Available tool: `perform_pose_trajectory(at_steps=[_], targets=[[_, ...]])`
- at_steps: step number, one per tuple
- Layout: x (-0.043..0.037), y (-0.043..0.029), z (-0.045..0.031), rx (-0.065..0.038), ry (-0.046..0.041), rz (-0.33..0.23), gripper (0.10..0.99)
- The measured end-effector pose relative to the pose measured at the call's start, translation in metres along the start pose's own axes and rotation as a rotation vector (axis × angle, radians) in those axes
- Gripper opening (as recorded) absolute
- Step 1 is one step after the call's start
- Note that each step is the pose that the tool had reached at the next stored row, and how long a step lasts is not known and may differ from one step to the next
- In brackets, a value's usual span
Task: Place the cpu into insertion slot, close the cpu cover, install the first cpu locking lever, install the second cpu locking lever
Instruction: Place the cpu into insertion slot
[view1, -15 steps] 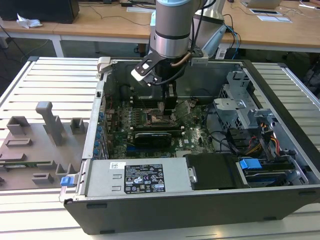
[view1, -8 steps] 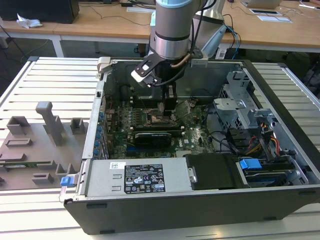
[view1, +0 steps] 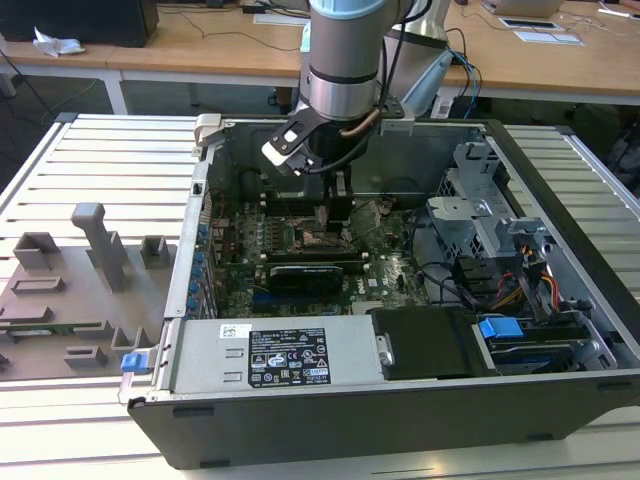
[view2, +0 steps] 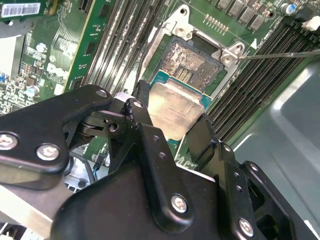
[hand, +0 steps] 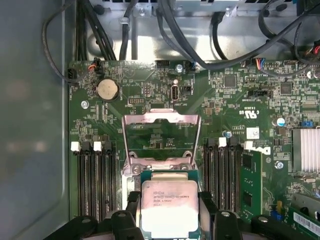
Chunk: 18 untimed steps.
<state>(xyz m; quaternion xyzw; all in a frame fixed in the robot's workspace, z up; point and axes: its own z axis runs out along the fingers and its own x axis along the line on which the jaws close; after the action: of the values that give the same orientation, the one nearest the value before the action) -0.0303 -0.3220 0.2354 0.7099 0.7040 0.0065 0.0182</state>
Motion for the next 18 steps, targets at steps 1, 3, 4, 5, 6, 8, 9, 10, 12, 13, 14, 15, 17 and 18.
perform_pose_trajectory(at_steps=[1,3,4,5,6,8,9,10,12,13,14,15,17,18], targets=[[0.0001,-0.0021,0.0007,0.0,-0.0001,0.0,0.541],[0.0001,-0.007,0.0027,0.0,0.0,-0.001,0.541],[0.0002,-0.0078,0.0034,0.0,0.0001,-0.001,0.541],[0.0002,-0.0081,0.0039,0.0,0.0001,-0.001,0.541],[0.0002,-0.0085,0.0048,0.0,0.0,-0.001,0.541],[0.0002,-0.009,0.0059,0.0,0.0,-0.001,0.541],[0.0002,-0.0092,0.0063,0.0,0.0,-0.001,0.541],[0.0002,-0.0094,0.0069,0.0,0.0001,-0.001,0.541],[0.0002,-0.0098,0.0094,0.0,-0.0001,-0.001,0.541],[0.0003,-0.0099,0.0103,0.0,0.0,-0.001,0.541],[0.0003,-0.01,0.0122,0.0,0.0,-0.001,0.541],[0.0004,-0.0101,0.0149,0.0,-0.0001,-0.001,0.541],[0.0004,-0.0102,0.0178,0.0,0.0,-0.001,0.541],[0.0005,-0.0102,0.0188,0.0,0.0001,-0.001,0.541]])
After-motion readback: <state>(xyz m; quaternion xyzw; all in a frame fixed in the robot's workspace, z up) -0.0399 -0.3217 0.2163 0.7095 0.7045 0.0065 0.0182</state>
